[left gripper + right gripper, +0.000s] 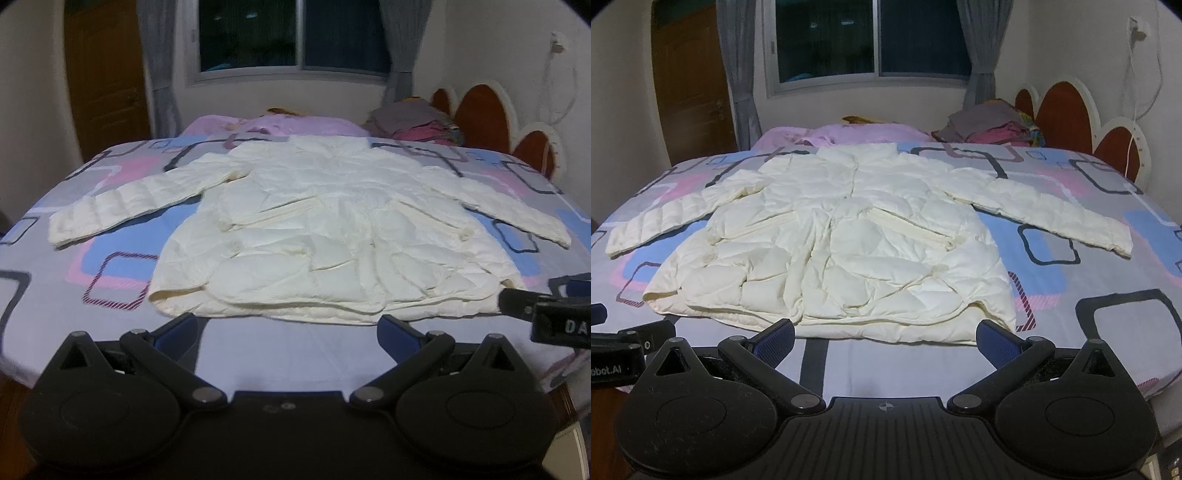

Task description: Fold large clothes

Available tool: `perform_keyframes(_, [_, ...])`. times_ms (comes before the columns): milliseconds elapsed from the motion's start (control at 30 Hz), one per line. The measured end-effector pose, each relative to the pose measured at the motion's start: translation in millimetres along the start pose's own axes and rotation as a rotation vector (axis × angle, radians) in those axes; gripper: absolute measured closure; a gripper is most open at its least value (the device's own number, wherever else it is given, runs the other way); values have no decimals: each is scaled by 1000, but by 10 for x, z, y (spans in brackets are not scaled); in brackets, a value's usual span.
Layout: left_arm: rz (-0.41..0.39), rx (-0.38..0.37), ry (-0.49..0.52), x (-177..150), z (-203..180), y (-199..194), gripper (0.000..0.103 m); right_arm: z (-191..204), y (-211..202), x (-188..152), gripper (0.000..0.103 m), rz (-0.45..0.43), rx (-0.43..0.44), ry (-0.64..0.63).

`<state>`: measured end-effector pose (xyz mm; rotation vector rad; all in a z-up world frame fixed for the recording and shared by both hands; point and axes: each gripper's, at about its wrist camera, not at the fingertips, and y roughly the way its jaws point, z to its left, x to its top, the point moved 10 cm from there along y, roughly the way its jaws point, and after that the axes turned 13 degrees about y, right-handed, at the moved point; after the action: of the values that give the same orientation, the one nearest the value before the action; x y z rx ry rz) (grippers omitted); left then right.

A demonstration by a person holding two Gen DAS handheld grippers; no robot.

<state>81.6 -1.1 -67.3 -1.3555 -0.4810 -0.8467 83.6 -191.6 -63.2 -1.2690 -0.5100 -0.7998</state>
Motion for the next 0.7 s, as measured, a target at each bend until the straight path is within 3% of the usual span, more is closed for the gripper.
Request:
perform_keyframes(233, [-39,-3,13,248,98,192,0,-112,218,208,0,-17,-4,41])
perform_keyframes(467, [-55,-83,-90,695,312,755,0,-418,563,757,0,-86,-25,165])
perform_keyframes(567, [-56,-164,-125,894,368,1025,0,-598,718,1001,0,-115,-54,213])
perform_keyframes(700, [-61,-156,-62,1169,396,1266,0,-910,824,1309,0,-165,-111,280])
